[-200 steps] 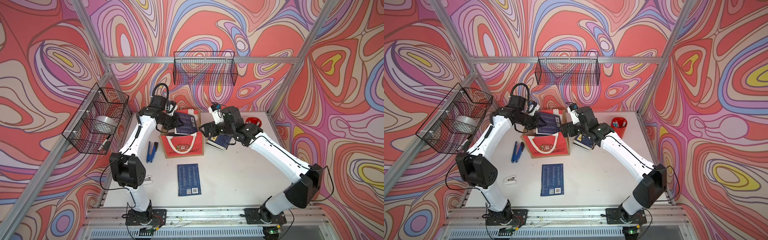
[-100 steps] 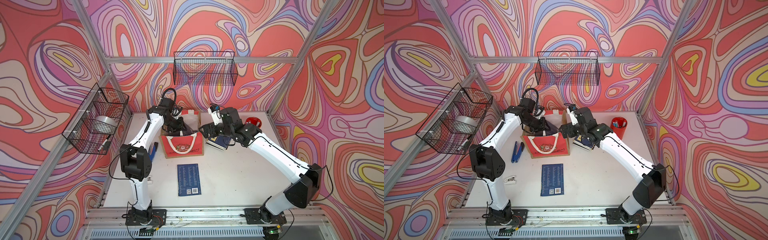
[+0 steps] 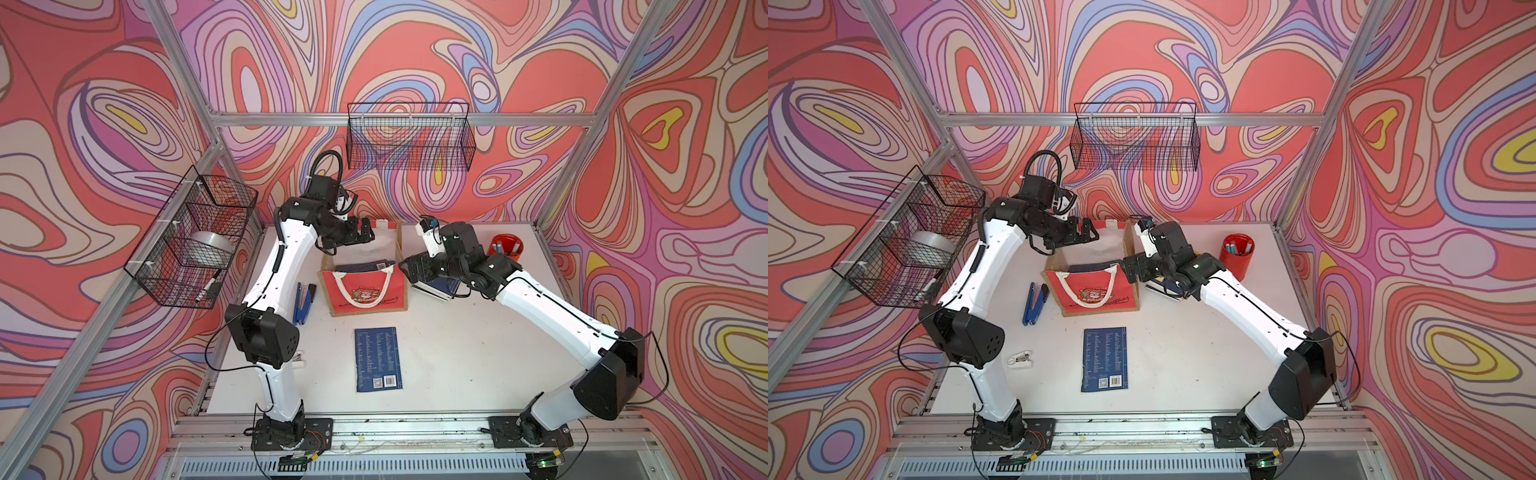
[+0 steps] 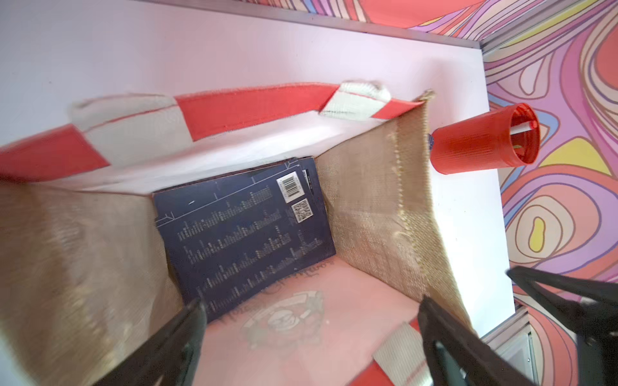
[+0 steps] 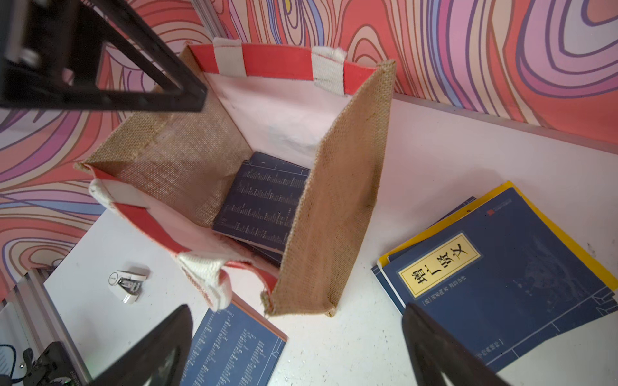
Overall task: Put the books into the canvas bag
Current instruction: Place the book in the canvas bag, then adjust the book at the center of the board.
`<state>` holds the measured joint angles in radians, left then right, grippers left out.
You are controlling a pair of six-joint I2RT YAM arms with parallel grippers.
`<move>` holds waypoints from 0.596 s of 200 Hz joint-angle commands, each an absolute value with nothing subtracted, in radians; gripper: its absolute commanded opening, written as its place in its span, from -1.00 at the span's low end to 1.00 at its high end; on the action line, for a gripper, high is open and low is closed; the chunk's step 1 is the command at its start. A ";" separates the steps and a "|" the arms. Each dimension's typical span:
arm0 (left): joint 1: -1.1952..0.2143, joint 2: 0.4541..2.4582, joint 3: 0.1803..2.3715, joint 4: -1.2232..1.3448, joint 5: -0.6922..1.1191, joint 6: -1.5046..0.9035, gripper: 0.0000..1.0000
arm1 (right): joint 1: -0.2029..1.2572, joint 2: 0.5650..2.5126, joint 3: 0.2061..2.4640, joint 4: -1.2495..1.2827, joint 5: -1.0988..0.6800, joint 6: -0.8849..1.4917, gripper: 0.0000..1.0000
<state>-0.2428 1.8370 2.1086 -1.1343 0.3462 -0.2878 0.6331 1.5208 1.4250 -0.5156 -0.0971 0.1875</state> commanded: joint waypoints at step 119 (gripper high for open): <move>-0.442 0.903 0.995 -0.858 0.340 -0.473 1.00 | 0.835 1.255 0.727 -0.137 -0.203 0.378 0.97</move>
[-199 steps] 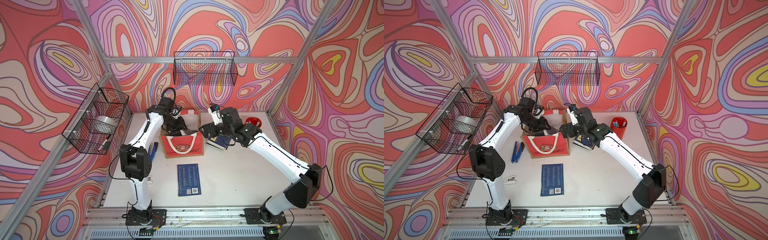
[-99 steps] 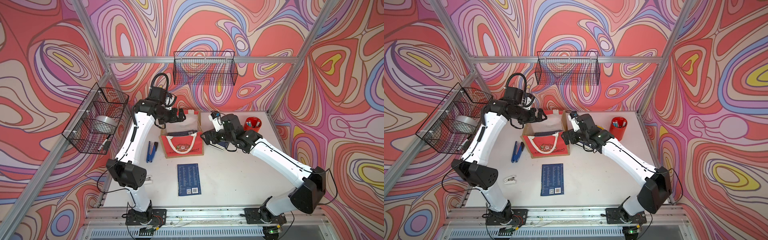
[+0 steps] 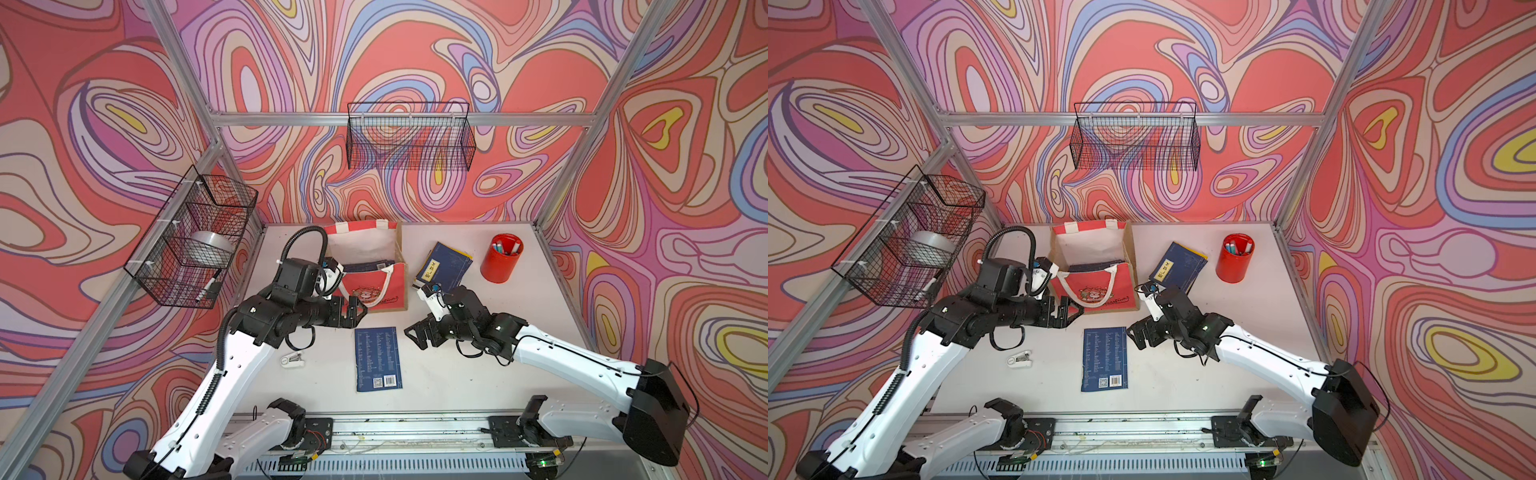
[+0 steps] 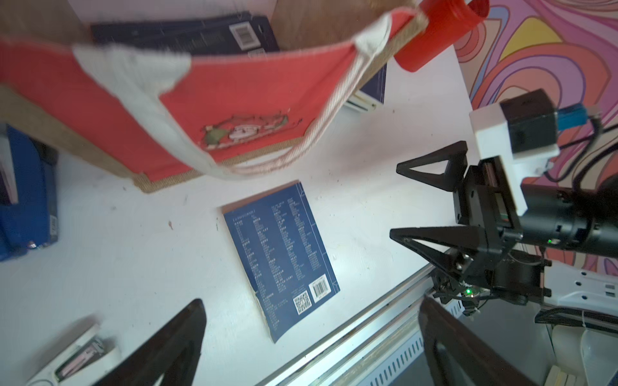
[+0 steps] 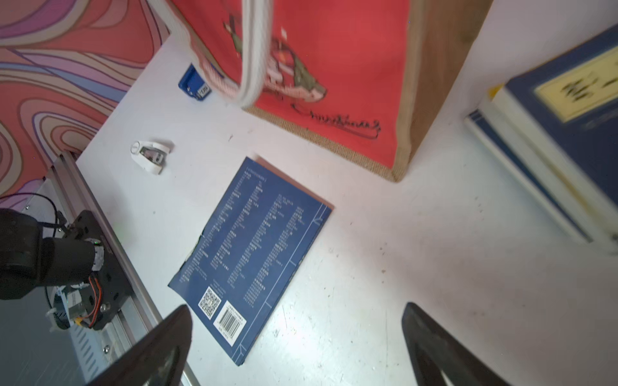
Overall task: Put the books into the canvas bag
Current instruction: Adjust the book at the center of the board.
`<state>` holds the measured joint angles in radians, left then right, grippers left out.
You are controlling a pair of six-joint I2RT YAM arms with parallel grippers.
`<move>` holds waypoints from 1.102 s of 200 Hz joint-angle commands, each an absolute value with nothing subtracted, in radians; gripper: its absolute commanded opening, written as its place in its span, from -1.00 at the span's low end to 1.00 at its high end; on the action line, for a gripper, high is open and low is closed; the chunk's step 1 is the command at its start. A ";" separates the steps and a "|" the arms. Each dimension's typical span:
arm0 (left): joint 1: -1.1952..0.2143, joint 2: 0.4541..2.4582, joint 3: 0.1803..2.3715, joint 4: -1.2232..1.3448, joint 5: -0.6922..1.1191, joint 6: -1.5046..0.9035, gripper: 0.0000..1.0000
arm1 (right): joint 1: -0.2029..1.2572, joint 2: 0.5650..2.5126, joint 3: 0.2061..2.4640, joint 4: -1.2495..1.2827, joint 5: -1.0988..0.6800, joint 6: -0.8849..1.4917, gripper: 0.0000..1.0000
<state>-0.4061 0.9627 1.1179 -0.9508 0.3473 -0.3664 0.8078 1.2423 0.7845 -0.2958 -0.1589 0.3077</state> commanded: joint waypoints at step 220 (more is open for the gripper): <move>-0.535 1.543 0.722 0.019 0.304 -0.400 1.00 | 1.369 1.520 0.527 0.244 -0.249 0.514 0.92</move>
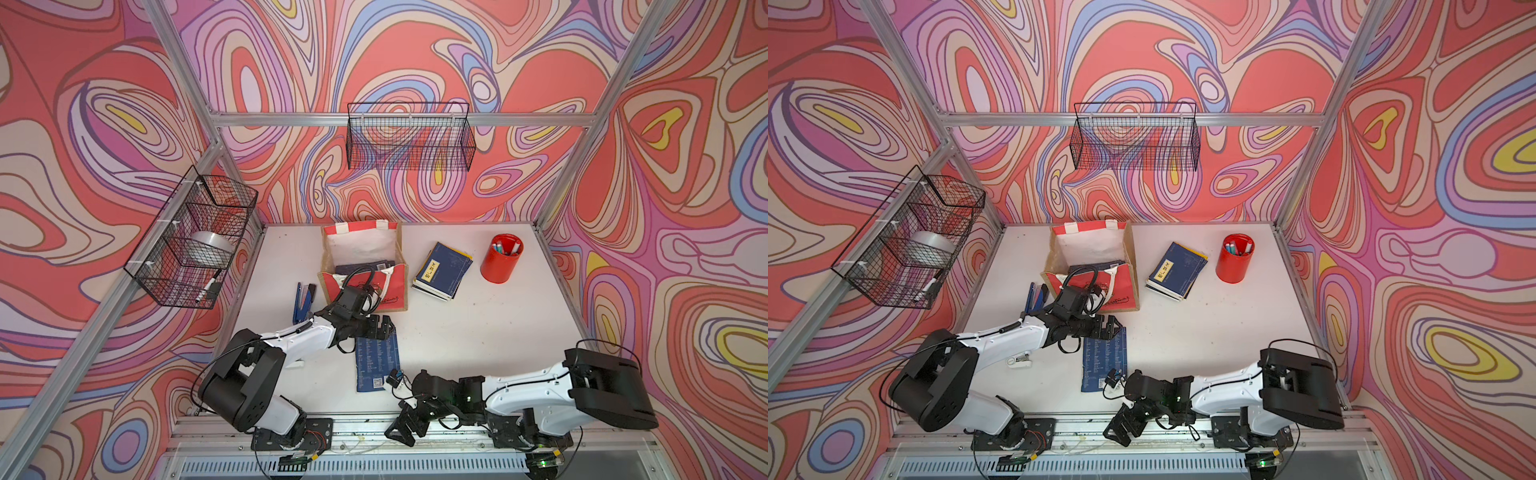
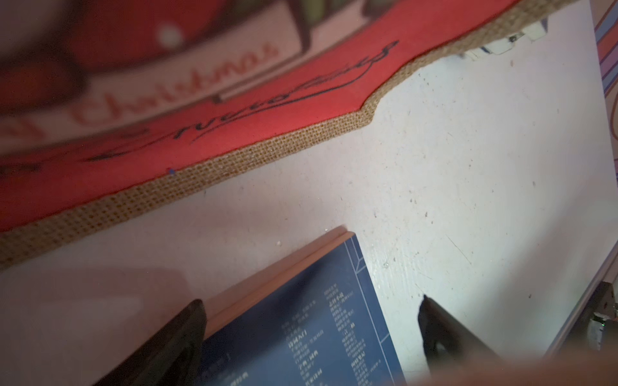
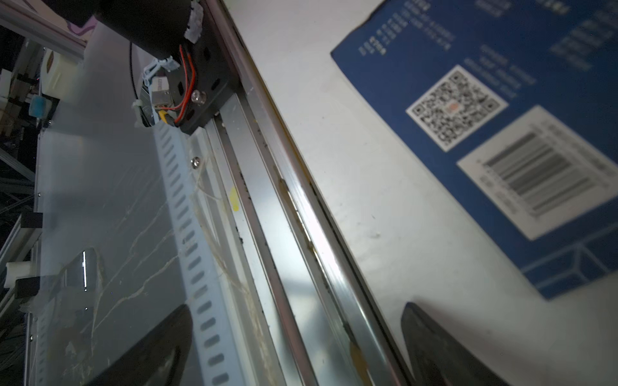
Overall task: Put the books into the canvas bag
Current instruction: Adjust the book at the center of the board.
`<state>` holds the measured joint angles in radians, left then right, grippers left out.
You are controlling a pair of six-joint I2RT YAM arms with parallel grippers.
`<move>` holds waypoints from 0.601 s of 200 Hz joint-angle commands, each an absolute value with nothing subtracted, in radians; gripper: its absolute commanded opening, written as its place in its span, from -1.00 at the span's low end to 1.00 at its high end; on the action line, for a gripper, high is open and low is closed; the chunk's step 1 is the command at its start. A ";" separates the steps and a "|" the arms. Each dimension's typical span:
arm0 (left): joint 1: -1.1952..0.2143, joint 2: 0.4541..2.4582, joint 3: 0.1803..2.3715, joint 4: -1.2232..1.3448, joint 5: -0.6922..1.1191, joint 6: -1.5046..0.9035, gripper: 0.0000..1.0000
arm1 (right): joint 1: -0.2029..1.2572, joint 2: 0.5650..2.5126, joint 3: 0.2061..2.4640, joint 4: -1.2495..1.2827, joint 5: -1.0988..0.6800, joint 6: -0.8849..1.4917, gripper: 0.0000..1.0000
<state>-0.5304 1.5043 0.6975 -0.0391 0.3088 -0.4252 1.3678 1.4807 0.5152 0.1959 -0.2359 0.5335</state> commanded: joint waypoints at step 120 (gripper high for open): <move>-0.540 1.320 0.509 -0.048 0.341 -0.486 1.00 | 1.161 1.533 0.520 0.223 -0.279 0.542 0.92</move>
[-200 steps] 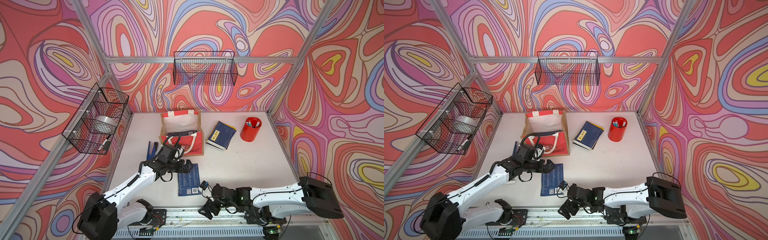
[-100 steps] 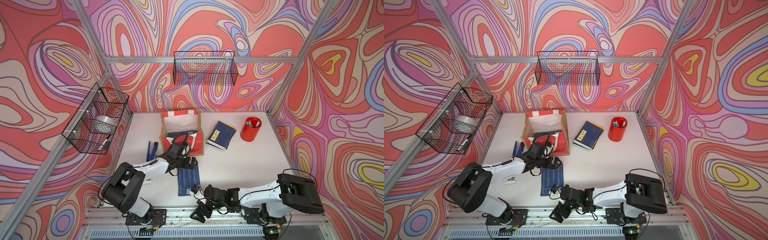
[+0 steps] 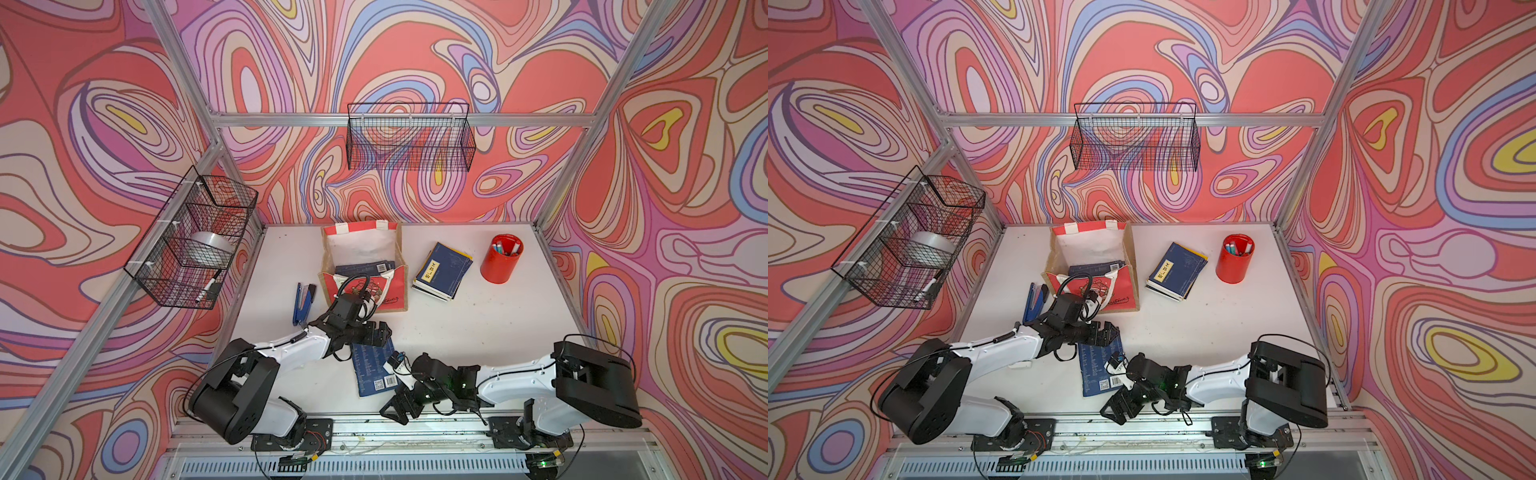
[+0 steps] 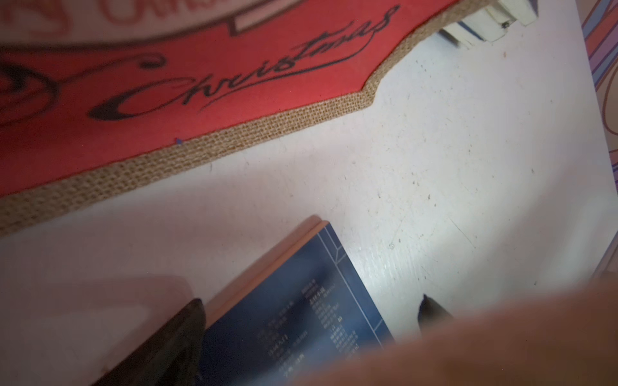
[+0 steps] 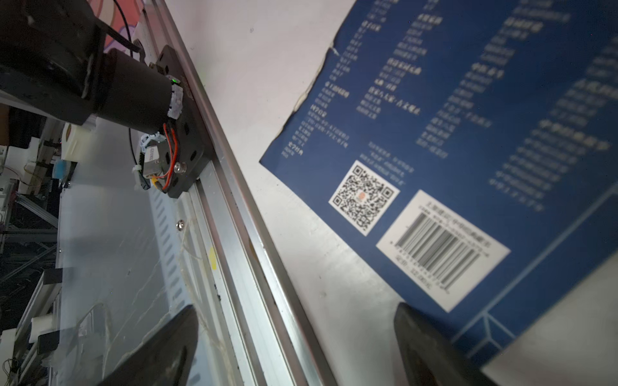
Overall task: Put the books into the canvas bag
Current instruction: Adjust the book at the center of the board.
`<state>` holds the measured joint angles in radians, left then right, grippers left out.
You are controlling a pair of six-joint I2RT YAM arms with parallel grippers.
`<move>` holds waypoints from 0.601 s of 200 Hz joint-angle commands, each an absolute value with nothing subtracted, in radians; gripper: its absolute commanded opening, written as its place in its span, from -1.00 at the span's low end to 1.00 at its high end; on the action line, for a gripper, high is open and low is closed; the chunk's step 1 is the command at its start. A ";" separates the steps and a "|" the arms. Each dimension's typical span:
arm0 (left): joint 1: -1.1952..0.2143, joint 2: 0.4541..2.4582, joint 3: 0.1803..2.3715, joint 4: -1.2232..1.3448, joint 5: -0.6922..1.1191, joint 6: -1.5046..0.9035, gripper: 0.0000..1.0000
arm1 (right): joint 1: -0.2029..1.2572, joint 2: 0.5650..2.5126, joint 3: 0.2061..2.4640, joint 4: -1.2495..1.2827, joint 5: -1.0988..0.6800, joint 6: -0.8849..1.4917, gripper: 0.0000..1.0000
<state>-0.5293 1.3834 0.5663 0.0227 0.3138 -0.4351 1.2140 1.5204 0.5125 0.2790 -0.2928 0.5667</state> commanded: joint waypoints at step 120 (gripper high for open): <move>-0.560 1.122 0.381 -0.083 0.373 -0.582 1.00 | 0.958 1.482 0.461 0.231 -0.343 0.590 0.96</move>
<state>-0.5495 1.1343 0.3981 -0.0196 0.3492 -0.5293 0.9771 1.4879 0.4858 0.2768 -0.3222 0.5644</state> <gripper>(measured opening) 0.999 0.982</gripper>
